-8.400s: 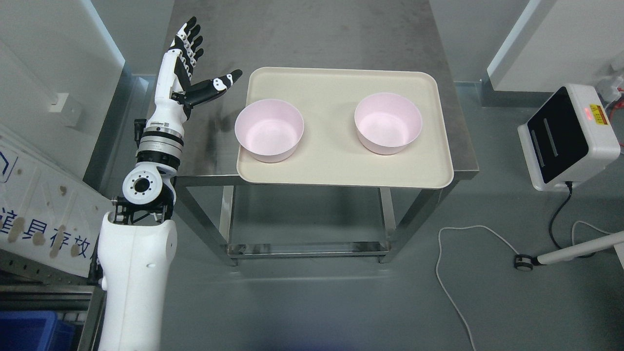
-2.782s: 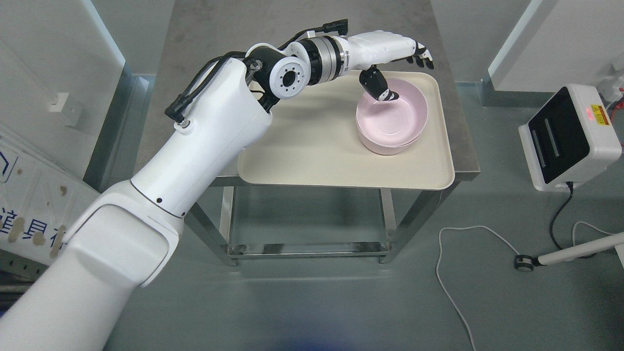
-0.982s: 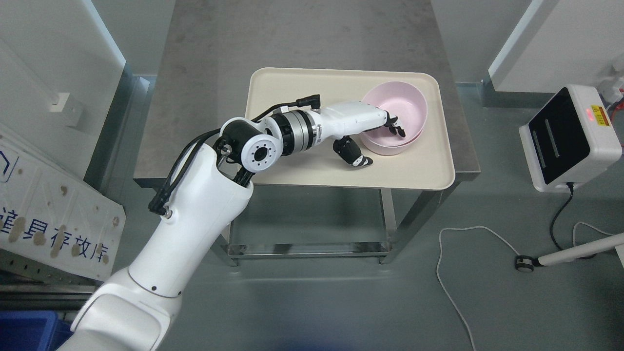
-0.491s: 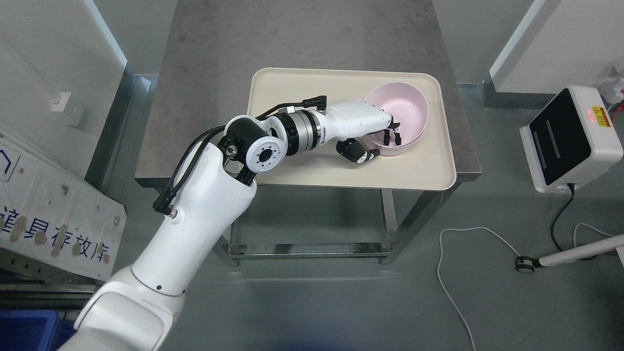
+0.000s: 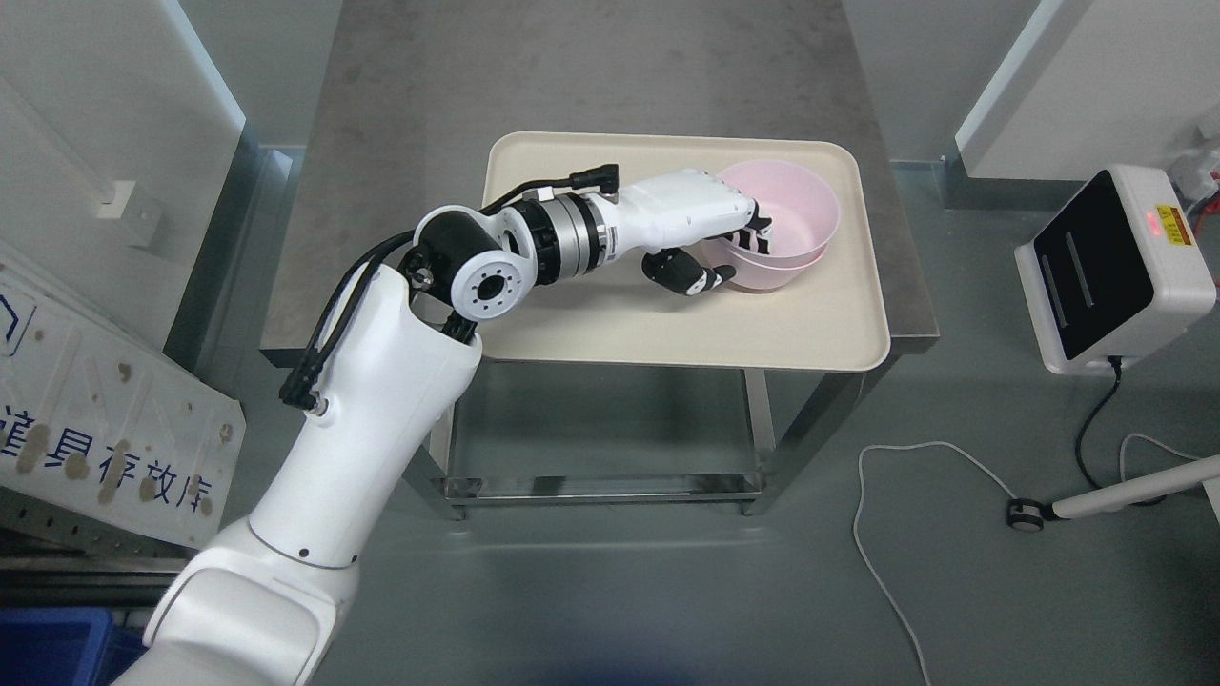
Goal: Stack pink IKEA bowls on left shelf middle
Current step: 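Lift the stacked pink bowls off the tray with the left hand, then carry the stacked bowls in the left hand while turning toward the blue bins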
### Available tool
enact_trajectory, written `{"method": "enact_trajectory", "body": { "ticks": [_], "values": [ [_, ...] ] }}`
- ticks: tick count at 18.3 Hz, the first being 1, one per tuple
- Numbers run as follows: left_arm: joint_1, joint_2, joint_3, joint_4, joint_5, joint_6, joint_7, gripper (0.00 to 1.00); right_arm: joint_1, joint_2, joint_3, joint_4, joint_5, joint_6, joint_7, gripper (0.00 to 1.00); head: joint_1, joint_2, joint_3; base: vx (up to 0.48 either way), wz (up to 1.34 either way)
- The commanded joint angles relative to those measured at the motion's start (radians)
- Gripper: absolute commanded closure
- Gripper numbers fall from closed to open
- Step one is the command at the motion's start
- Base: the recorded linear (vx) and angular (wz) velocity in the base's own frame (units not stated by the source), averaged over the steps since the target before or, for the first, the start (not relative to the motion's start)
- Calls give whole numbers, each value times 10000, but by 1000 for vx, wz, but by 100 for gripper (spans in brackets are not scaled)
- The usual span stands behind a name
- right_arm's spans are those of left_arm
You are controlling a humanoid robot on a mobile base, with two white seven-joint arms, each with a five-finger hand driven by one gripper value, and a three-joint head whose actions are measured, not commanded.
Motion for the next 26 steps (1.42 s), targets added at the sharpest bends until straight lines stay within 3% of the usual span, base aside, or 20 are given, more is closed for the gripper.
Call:
{"method": "enact_trajectory", "body": {
  "ticks": [1,7,15,26],
  "values": [
    [-115,141,2511,-114,728,-869,-10,99,0,-175,-92,0,77,8,14,0,0,0,0,0,0],
    [-85,141,3861,-252,1985,-1990,-148,97,0,-175,-92,0,77,8,14,0,0,0,0,0,0],
    [38,141,4185,-544,2263,-2006,-271,96,0,-175,-107,0,77,8,14,0,0,0,0,-35,-21],
    [146,141,4721,-559,2538,-1899,-240,96,0,-175,-107,0,77,8,14,0,0,0,0,-227,-33]
  ]
}}
